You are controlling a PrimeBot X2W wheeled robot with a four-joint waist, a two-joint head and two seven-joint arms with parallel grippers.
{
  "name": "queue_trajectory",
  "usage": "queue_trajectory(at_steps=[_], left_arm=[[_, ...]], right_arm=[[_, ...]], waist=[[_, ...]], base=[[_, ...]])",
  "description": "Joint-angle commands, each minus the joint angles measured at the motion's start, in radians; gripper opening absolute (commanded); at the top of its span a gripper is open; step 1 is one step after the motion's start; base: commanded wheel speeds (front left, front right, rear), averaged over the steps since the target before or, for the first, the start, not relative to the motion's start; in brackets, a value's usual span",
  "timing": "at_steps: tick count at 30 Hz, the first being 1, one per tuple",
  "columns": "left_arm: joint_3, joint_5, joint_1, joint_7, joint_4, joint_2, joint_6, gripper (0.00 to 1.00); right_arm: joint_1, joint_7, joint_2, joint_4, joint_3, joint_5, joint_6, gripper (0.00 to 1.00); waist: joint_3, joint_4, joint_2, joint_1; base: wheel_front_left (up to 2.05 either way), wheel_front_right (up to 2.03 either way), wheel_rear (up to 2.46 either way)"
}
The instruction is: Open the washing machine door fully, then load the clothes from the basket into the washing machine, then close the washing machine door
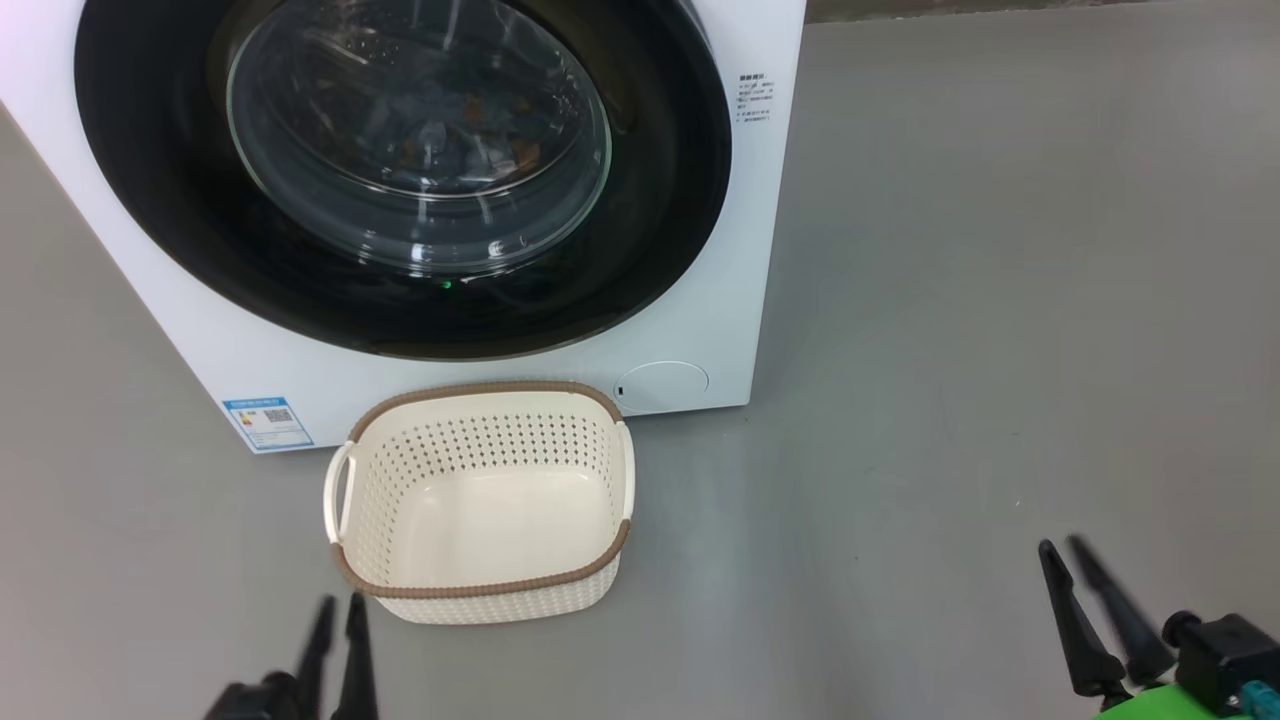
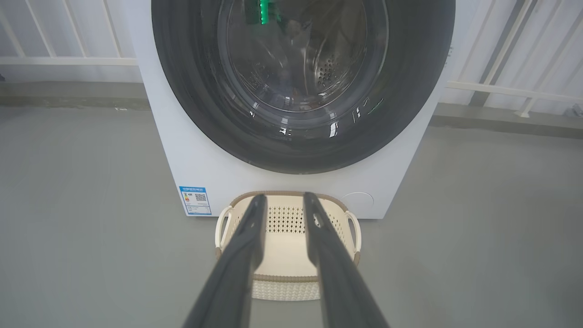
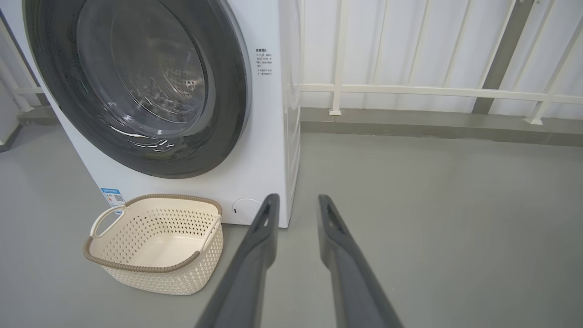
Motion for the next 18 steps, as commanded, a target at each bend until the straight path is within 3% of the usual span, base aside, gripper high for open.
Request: queue_trajectory(at_steps=[1,8,18], left_arm=[[-0.001,0.000,0.002,0.000,0.004,-0.001,0.000,0.00],[0.011,-0.078,-0.006,0.020,0.005,0.001,-0.009,0.00],[0.029,-0.188,-0.020,0.049,0.011,0.003,-0.022,0.00]], right_arm=[[0.000,0.000,0.002,0.005,0.000,0.000,0.000,0.00],[-0.007,0.019,0.008,0.008,-0.001,0.082,0.000,0.00],[-0.023,0.046,0.017,0.018,-0.004,0.197,-0.001,0.00]], waist=[[0.000,0.000,-0.0001,0.0000],[-0.003,0.001,-0.0001,0.0023],[-0.003,0.002,-0.0001,0.0001]], base=[[0.00,0.00,0.00],[0.00,0.00,0.00],[0.00,0.00,0.00]])
